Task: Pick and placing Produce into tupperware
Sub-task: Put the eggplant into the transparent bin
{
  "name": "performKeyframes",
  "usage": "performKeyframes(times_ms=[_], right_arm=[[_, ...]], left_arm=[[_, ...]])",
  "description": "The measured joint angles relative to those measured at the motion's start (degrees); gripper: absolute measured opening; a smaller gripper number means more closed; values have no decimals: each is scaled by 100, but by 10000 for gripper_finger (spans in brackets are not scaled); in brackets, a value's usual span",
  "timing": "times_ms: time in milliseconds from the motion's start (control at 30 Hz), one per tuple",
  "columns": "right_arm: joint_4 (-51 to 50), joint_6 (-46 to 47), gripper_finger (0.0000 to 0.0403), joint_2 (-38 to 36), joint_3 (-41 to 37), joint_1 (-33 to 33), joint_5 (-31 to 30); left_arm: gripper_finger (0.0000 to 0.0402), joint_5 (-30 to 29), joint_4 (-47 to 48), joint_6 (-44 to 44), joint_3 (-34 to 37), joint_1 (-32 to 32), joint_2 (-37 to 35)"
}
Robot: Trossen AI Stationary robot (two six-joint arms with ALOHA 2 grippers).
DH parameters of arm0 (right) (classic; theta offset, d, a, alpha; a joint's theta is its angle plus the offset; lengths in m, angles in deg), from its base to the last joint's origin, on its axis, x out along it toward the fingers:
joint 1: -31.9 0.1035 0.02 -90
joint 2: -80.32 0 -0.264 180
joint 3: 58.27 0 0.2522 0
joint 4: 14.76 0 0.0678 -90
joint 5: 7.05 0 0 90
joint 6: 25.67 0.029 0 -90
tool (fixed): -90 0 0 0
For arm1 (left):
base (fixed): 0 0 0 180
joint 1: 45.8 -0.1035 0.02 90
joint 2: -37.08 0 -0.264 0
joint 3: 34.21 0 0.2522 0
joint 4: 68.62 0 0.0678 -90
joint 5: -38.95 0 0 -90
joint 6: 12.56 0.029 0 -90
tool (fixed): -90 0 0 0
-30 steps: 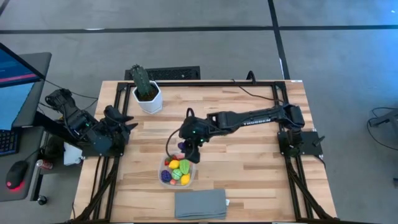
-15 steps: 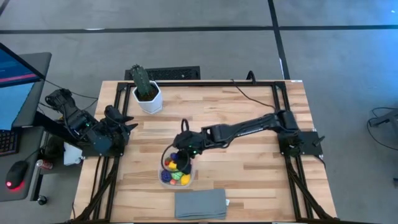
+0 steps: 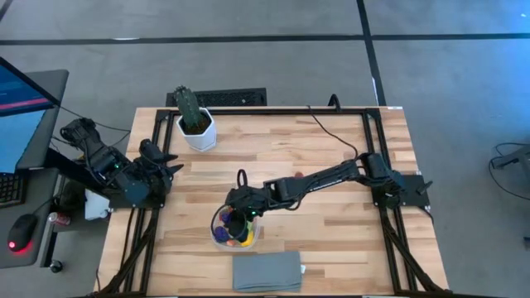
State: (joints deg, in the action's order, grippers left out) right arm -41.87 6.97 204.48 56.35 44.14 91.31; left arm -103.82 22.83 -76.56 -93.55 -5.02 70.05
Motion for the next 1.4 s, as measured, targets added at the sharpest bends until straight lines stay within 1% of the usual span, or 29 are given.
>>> performKeyframes(times_ms=[100, 400, 600, 833, 900, 967, 1067, 1133, 1233, 1400], right_arm=[[-54, 4, 166, 0, 0, 25, -109], [-380, 308, 171, -2, 0, 38, -94], [-771, 603, 172, -2, 0, 46, 43], [-723, 748, 169, 1, 0, 40, 24], [-530, 809, 171, 138, 22, 42, 37], [-639, 854, 172, 203, -21, 42, 52], [-267, 967, 172, 350, 33, 49, 77], [-382, 1065, 170, 400, -13, 48, 139], [-233, 1102, 170, 480, -10, 49, 190], [-259, 1106, 178, 504, -4, 37, 216]], left_arm=[[174, -1, 0, 82, 0, 2, 0], [174, -20, 2, 115, 0, 2, 0], [174, -29, 4, 149, 0, 1, 0], [174, -46, 3, 210, 0, 2, 0], [174, -48, 2, 211, 0, 2, 2], [174, -48, 4, 215, 0, 2, 2], [174, -50, 11, 215, 0, 2, 0], [174, -49, 20, 215, 0, 2, 0], [174, -43, 68, 215, 0, 1, 0], [174, -41, 124, 215, 2, 2, 0]])
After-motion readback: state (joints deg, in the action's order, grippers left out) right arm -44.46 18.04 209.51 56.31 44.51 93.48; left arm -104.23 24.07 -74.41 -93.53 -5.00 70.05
